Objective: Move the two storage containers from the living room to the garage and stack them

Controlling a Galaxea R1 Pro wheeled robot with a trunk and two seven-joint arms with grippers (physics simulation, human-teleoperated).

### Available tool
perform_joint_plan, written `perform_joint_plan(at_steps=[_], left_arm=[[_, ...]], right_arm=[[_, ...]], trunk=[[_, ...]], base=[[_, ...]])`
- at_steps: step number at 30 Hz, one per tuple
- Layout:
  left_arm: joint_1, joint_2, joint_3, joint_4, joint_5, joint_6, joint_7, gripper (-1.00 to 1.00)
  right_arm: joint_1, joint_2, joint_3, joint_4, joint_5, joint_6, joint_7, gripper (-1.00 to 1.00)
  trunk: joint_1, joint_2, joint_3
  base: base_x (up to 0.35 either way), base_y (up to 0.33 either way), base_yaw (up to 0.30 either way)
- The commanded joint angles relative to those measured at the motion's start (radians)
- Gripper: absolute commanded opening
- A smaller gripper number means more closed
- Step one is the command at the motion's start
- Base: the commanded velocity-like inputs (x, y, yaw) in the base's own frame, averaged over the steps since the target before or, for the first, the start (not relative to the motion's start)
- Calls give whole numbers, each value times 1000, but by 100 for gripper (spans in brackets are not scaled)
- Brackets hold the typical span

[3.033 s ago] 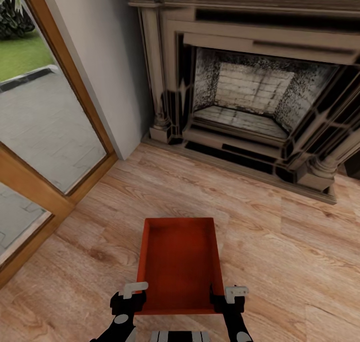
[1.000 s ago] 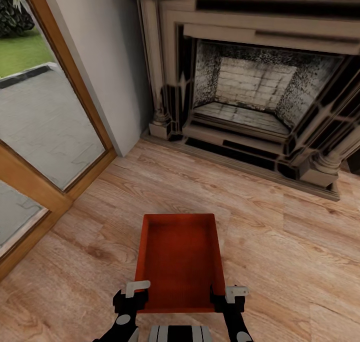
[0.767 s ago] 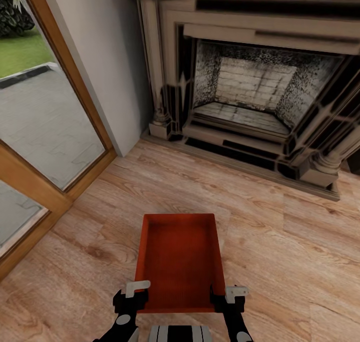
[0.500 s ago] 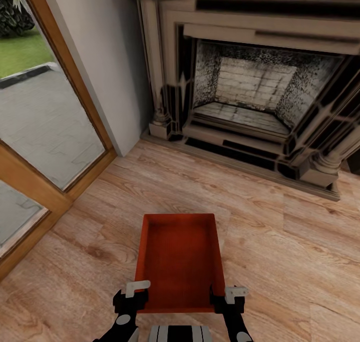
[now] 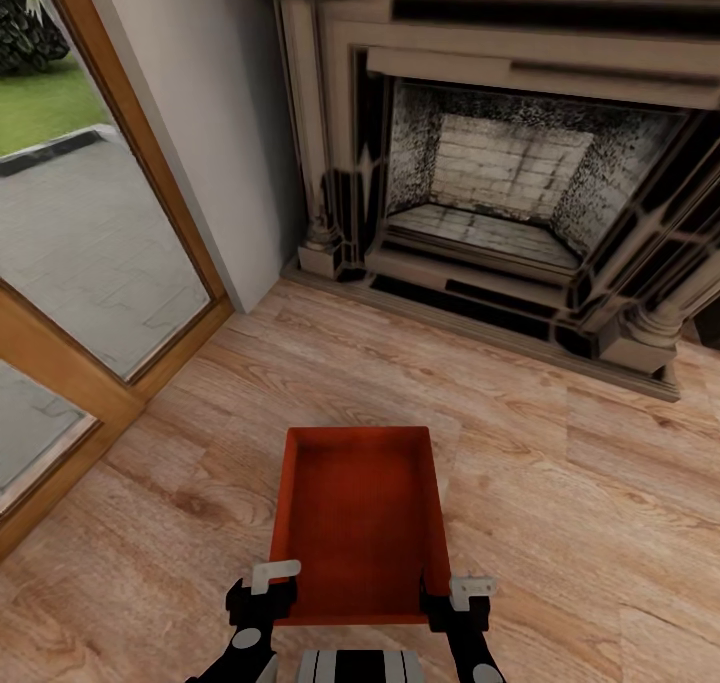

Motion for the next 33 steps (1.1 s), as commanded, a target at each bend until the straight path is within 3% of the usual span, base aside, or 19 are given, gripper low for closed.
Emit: perform_joint_plan(at_steps=[1,5,13,33], left_arm=[[-1,1,-8,1,11,-5,7,100],[-1,1,-8,1,11,-5,8,100],[-1,1,-8,1,9,-5,8,100],[-1,1,-8,1,10,-5,8,100]], right_arm=[[-1,0,9,1,-7,-3,-6,100],[-1,0,9,6,-7,1,-6,100],[-2,0,7,8,-8,82,-5,100],[-21,0,8,-3,-5,85,-4,100]], trunk=[[0,0,-1],[0,0,-1],[0,0,-1],[0,0,-1]], base=[[0,0,0],[0,0,0],[0,0,0],[0,0,0]])
